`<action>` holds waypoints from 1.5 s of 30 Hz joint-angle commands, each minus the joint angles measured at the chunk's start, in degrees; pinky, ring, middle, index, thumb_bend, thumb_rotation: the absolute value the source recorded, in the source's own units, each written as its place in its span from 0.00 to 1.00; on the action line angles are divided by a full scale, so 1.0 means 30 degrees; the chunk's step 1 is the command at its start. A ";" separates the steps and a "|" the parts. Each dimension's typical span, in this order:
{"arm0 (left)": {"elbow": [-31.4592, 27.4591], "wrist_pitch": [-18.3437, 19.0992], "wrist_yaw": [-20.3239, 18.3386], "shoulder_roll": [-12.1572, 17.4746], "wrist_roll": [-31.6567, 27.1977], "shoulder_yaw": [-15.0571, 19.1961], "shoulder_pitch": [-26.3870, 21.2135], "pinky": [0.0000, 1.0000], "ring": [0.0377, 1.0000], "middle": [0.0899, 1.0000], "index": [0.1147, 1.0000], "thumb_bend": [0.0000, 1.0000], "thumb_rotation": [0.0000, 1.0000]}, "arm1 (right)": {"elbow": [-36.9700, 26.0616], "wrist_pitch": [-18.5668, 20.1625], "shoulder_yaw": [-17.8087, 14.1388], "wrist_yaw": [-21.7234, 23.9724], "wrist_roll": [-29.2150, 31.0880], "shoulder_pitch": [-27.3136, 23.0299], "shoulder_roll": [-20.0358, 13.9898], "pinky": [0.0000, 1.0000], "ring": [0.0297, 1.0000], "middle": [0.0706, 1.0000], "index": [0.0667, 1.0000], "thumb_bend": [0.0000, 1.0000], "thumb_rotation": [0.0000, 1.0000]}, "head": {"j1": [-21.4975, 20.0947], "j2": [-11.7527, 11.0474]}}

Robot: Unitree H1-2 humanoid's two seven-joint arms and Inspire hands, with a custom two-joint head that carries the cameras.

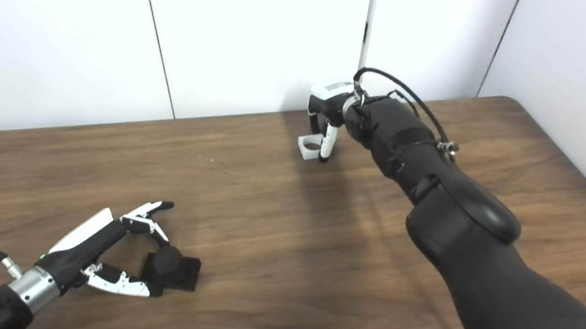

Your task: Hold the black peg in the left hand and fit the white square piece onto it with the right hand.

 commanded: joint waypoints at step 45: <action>0.0412 0.1203 -0.1061 0.0293 0.0197 -0.0358 -0.0203 0.98 1.00 0.98 0.43 0.52 0.06 | -1.2603 -0.1852 -0.3686 0.3270 0.1380 0.3648 -0.2754 0.92 0.91 0.81 0.44 0.52 0.14 | 0.0083 0.0160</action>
